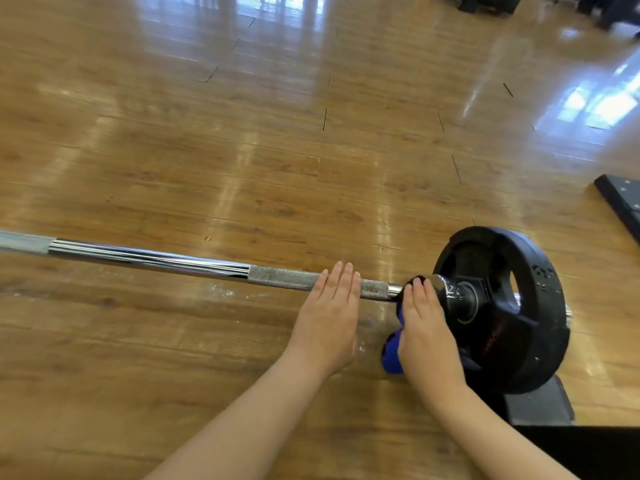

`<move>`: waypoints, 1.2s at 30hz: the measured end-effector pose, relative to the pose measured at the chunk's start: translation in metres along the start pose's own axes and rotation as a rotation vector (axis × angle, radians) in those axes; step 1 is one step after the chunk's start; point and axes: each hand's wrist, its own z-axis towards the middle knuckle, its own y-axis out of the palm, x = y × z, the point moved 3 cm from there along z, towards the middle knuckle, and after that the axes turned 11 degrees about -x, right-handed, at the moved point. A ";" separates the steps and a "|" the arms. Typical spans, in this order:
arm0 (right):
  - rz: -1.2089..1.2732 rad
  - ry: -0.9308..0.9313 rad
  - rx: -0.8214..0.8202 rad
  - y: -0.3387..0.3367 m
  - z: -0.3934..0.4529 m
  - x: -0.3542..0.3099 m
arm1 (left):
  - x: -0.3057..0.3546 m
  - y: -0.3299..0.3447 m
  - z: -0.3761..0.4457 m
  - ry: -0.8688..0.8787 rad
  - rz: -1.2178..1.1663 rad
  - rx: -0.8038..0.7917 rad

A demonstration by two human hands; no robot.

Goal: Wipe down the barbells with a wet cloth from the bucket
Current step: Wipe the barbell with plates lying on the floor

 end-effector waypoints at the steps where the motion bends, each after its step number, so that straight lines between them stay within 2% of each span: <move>1: 0.023 -0.003 0.017 -0.001 0.007 -0.007 | 0.001 0.000 0.000 -0.010 -0.001 -0.013; 5: 0.039 -0.071 -0.006 -0.002 0.010 -0.010 | 0.002 -0.001 0.000 -0.023 -0.013 0.004; 9: 0.008 0.011 -0.008 -0.001 -0.014 0.009 | -0.001 0.001 -0.001 -0.022 0.034 -0.001; 13: 0.051 0.021 0.054 -0.001 0.010 0.000 | 0.002 0.002 0.000 -0.037 -0.005 0.007; 16: 0.088 -0.029 0.019 -0.006 0.018 -0.009 | 0.002 0.003 0.000 -0.043 -0.016 0.022; 21: 0.019 -0.016 0.012 -0.003 -0.012 0.002 | -0.002 0.003 -0.001 -0.024 0.019 0.034; 25: 0.036 0.047 0.024 -0.001 0.008 -0.002 | 0.000 0.002 -0.001 -0.037 0.008 0.043; 27: 0.061 0.020 0.016 -0.006 0.018 -0.013 | 0.000 0.002 0.000 -0.037 -0.004 0.043; 30: 0.029 -0.036 0.000 -0.006 0.011 -0.015 | -0.001 0.003 -0.001 -0.028 0.002 0.059; 36: -0.043 0.021 0.052 -0.002 0.002 0.000 | -0.001 0.004 0.001 -0.039 0.027 0.044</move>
